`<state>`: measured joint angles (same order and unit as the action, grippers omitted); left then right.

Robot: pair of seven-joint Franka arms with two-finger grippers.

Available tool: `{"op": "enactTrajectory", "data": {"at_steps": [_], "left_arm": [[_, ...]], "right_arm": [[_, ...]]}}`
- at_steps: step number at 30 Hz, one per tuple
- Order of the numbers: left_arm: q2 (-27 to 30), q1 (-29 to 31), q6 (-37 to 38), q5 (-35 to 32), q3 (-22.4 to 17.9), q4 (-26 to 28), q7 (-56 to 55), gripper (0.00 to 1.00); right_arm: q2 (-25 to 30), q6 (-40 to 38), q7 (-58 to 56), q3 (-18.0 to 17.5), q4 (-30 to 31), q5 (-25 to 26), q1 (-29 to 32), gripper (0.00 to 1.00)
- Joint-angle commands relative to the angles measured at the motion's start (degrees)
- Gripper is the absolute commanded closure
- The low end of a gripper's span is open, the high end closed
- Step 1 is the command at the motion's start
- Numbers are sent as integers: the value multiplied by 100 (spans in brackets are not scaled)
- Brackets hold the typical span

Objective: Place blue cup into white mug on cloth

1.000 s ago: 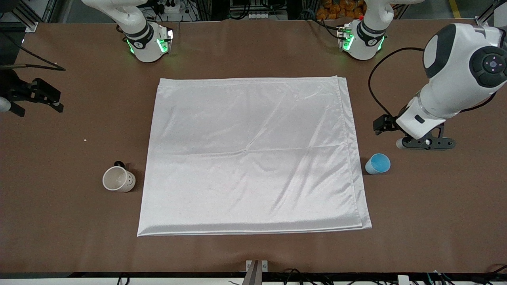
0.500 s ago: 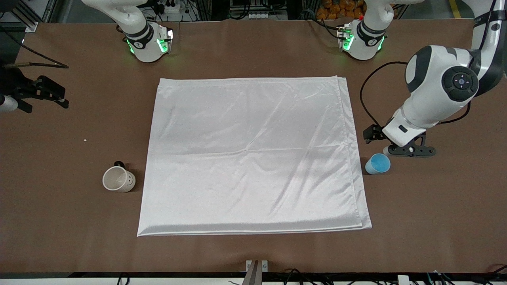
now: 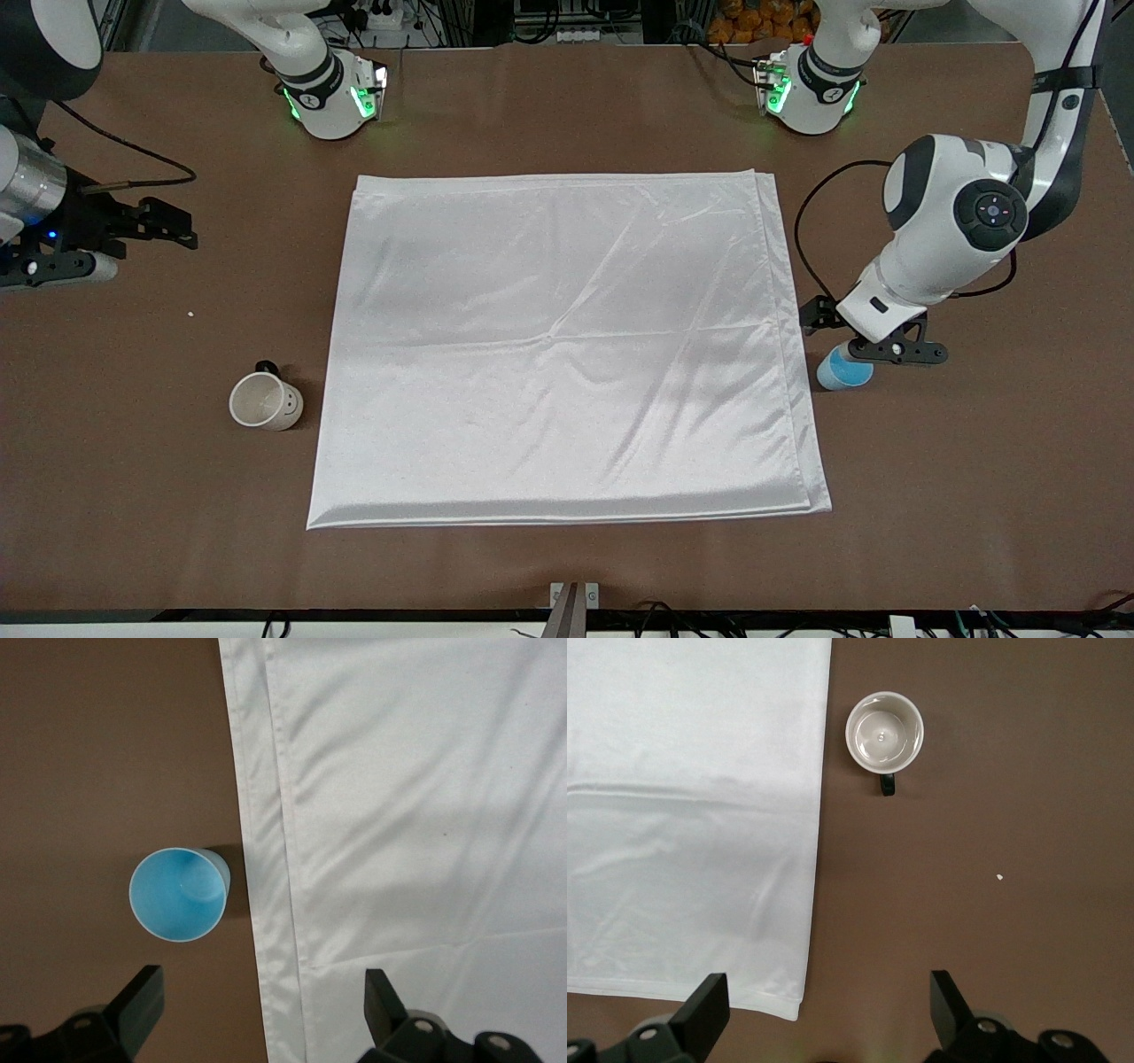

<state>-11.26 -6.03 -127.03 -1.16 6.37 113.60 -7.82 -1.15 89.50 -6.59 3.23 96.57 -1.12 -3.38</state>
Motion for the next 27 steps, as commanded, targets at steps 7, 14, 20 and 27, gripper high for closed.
{"op": "enactTrajectory", "data": {"at_steps": [7,14,20,27], "left_arm": [[-200,41,-568,-349,22,216,88,0],[-332,146,-717,-517,40,224,88,0],[-543,164,-1060,-517,31,259,96,0],[-798,199,-1464,-517,31,338,114,0]], "right_arm": [[-69,821,-88,-60,757,-90,118,0],[-157,2157,-97,-68,1750,-64,136,0],[-438,2949,-97,-68,2129,-55,136,0],[-1000,3529,-150,-68,2129,-46,179,0]]}}
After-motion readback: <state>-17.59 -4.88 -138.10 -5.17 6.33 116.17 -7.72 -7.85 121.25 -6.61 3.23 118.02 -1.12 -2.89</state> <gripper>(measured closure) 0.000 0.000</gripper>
